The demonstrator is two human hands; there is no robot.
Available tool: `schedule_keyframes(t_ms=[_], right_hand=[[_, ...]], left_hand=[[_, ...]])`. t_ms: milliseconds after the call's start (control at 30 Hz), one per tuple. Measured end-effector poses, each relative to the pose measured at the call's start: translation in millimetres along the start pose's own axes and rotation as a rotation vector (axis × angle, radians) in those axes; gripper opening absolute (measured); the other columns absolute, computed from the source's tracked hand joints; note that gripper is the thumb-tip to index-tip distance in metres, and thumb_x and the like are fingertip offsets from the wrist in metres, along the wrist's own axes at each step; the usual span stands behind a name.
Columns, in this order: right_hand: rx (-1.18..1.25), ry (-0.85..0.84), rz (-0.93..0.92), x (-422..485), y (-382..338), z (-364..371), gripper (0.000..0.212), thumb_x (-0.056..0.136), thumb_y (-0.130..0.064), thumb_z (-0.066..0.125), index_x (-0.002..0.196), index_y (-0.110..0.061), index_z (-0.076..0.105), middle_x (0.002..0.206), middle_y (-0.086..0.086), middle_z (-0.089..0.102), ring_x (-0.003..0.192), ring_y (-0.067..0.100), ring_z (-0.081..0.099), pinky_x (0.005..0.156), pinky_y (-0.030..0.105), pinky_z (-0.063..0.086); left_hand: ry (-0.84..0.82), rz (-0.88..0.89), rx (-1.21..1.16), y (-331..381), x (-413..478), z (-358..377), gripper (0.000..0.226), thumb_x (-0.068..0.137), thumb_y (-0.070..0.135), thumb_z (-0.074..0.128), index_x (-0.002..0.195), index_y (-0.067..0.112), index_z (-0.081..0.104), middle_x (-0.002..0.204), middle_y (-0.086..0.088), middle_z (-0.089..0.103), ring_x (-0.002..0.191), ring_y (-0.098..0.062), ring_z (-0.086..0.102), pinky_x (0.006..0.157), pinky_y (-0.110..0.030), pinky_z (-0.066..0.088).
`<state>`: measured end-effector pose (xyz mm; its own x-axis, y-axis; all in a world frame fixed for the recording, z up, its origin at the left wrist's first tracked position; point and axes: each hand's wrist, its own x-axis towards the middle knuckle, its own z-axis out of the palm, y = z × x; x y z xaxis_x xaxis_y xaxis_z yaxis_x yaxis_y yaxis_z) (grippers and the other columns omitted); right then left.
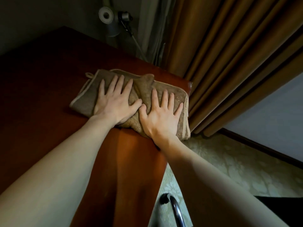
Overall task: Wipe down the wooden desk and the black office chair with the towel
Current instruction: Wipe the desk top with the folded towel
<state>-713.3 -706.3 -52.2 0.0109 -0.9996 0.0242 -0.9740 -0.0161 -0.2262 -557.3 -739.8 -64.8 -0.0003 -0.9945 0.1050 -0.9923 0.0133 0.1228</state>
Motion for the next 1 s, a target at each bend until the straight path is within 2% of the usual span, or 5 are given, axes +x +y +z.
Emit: schedule_keyframes(t_ms=[300, 433, 533, 700, 1000], right_hand=[[0.023, 0.023, 0.017, -96.7, 6.7, -0.9, 0.07, 0.099, -0.061, 0.02, 0.163, -0.034, 0.006, 0.171, 0.004, -0.001, 0.157, 0.023, -0.013, 0.12, 0.059, -0.019], [0.093, 0.02, 0.037, -144.6, 6.9, 0.6, 0.07, 0.099, -0.058, 0.024, 0.163, -0.035, 0.006, 0.171, 0.003, -0.002, 0.156, 0.023, -0.014, 0.124, 0.059, -0.003], [0.134, 0.02, 0.055, -171.6, 6.6, 1.4, 0.07, 0.1, -0.057, 0.026, 0.163, -0.034, 0.006, 0.171, 0.005, -0.004, 0.157, 0.025, -0.013, 0.125, 0.054, -0.002], [0.158, -0.011, 0.053, -171.8, 8.1, 2.3, 0.073, 0.1, -0.059, 0.028, 0.163, -0.032, 0.004, 0.171, 0.007, -0.007, 0.156, 0.027, -0.016, 0.126, 0.049, -0.007], [0.161, 0.009, 0.044, -102.8, 25.7, -4.8, 0.083, 0.095, -0.068, 0.038, 0.163, -0.029, 0.012, 0.171, 0.011, -0.002, 0.156, 0.028, -0.013, 0.127, 0.046, 0.001]], left_hand=[[0.007, 0.006, -0.004, 11.1, -97.2, -10.7, 0.093, 0.085, 0.078, 0.008, 0.164, 0.03, 0.01, 0.173, -0.003, 0.007, 0.159, -0.019, -0.001, 0.126, -0.055, -0.006], [-0.015, -0.007, -0.006, 16.3, -148.2, -17.7, 0.092, 0.086, 0.077, 0.008, 0.164, 0.03, 0.006, 0.173, -0.002, 0.002, 0.159, -0.019, -0.004, 0.126, -0.055, -0.006], [-0.029, -0.005, 0.003, 17.9, -175.6, -19.3, 0.089, 0.088, 0.077, 0.009, 0.164, 0.031, 0.003, 0.173, -0.001, 0.0, 0.159, -0.018, -0.006, 0.126, -0.055, -0.006], [-0.02, -0.021, -0.001, 18.3, -172.9, -18.3, 0.089, 0.087, 0.077, 0.011, 0.164, 0.033, 0.005, 0.173, 0.0, 0.001, 0.159, -0.018, -0.004, 0.126, -0.055, -0.005], [-0.032, 0.032, 0.009, 19.1, -108.7, -16.8, 0.088, 0.089, 0.075, 0.012, 0.164, 0.03, 0.005, 0.173, -0.003, 0.003, 0.159, -0.021, -0.003, 0.125, -0.058, -0.001]])
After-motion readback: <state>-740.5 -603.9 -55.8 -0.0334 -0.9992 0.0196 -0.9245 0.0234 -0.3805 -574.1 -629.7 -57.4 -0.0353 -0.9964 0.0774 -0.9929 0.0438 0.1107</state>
